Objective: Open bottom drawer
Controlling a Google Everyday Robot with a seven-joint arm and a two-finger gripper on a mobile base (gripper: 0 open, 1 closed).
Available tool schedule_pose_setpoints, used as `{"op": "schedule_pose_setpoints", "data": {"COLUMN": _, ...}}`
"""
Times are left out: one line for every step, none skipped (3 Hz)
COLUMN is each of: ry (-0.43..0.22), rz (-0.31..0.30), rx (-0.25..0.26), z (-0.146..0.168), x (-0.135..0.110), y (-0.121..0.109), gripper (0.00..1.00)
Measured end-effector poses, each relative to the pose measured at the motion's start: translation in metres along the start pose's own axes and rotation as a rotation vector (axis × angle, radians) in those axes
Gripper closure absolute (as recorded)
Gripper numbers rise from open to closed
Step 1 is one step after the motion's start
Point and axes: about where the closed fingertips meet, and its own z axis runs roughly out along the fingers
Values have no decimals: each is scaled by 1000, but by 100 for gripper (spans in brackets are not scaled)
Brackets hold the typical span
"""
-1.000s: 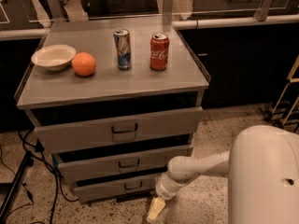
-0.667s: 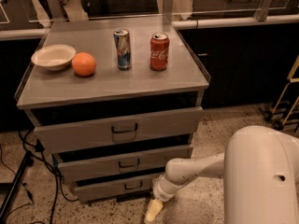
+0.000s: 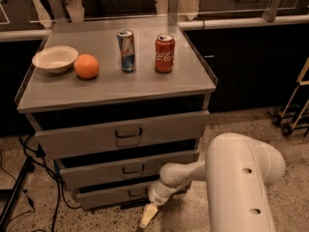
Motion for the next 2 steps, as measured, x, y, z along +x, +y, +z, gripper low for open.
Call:
{"op": "schedule_pose_setpoints", "data": {"ry": 0, "rz": 0, "rx": 0, "z": 0, "x": 0, "y": 0, "gripper": 0}}
{"op": "schedule_pose_setpoints", "data": {"ry": -21, "rz": 1, "rx": -46, "z": 32, "x": -1, "y": 6, "gripper": 0}}
